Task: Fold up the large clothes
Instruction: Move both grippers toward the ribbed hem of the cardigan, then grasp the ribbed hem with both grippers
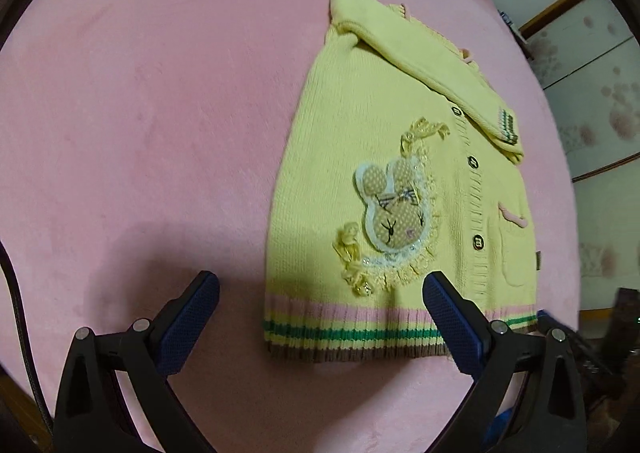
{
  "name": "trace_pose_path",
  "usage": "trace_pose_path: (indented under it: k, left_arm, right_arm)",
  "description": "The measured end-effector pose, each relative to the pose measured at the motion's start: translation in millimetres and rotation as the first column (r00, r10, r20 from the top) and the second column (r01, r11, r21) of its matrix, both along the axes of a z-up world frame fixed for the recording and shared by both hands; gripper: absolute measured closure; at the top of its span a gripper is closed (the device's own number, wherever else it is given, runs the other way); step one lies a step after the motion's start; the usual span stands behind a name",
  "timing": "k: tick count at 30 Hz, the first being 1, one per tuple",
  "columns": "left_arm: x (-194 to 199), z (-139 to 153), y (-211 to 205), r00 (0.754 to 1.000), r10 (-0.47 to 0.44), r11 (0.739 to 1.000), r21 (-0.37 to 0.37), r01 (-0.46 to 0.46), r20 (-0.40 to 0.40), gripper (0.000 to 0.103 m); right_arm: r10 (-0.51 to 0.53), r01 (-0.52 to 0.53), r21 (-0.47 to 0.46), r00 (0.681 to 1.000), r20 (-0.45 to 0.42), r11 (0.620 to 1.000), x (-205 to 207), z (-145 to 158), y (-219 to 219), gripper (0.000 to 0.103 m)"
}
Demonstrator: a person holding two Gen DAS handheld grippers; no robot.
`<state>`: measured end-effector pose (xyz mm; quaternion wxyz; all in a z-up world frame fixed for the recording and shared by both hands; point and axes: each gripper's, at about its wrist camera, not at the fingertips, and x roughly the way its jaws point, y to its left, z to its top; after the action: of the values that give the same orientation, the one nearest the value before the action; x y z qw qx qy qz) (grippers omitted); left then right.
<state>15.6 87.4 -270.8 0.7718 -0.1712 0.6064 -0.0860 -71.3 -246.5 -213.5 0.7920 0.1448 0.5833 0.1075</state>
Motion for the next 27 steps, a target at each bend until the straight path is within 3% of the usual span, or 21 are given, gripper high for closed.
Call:
trace_pose_path:
  k: [10,12,14,17,19,20,21,23,27]
  left_arm:
    - [2.8,-14.1,0.5,0.998,-0.045,0.996,-0.075,0.047,0.038,0.002]
    - [0.8,-15.6,0.2,0.997,-0.053,0.996,-0.075,0.057,0.048,0.003]
    - [-0.7,-16.1,0.5,0.997,-0.069,0.995,-0.069,0.072,0.046,0.003]
    - [-0.3,-16.4,4.5,0.997,-0.072,0.993,-0.095,0.075,0.034,0.011]
    - [-0.3,-16.6,9.6,0.997,-0.073,0.992,-0.1,0.075,0.021,0.024]
    - [0.0,-16.9,11.1,0.997,-0.071,0.993,-0.097,0.072,0.011,0.037]
    - [-0.2,-17.2,13.4,0.998,-0.066,0.994,-0.084,0.066,-0.002,0.064]
    - [1.5,-19.5,14.4,0.996,-0.077,0.996,-0.058,0.074,-0.053,0.093]
    - [6.2,-6.3,0.7,0.989,-0.131,0.991,0.023,0.133,-0.071,0.095]
  right_arm:
    - [-0.064,0.069,0.095,0.997,-0.049,0.993,-1.3,-27.1,-6.6,0.069]
    - [-0.07,0.075,0.107,0.996,-0.05,0.991,-0.7,-29.5,-6.7,0.073]
    - [-0.055,0.062,0.13,0.997,-0.063,0.99,0.6,-31.9,-4.3,0.085]
    - [-0.031,0.04,0.135,0.997,-0.067,0.99,3.5,-31.2,-0.6,0.089]
    - [-0.014,0.022,0.124,0.998,-0.066,0.992,4.4,-30.7,0.4,0.092]
    - [-0.006,0.015,0.122,0.998,-0.068,0.992,4.8,-30.2,0.8,0.093]
    - [-0.002,0.011,0.123,0.998,-0.07,0.992,5.2,-29.5,0.3,0.093]
    - [0.002,0.006,0.118,0.997,-0.071,0.993,5.3,-27.3,0.1,0.095]
    - [0.012,-0.006,0.103,0.998,-0.055,0.995,7.5,-13.8,0.1,0.095]
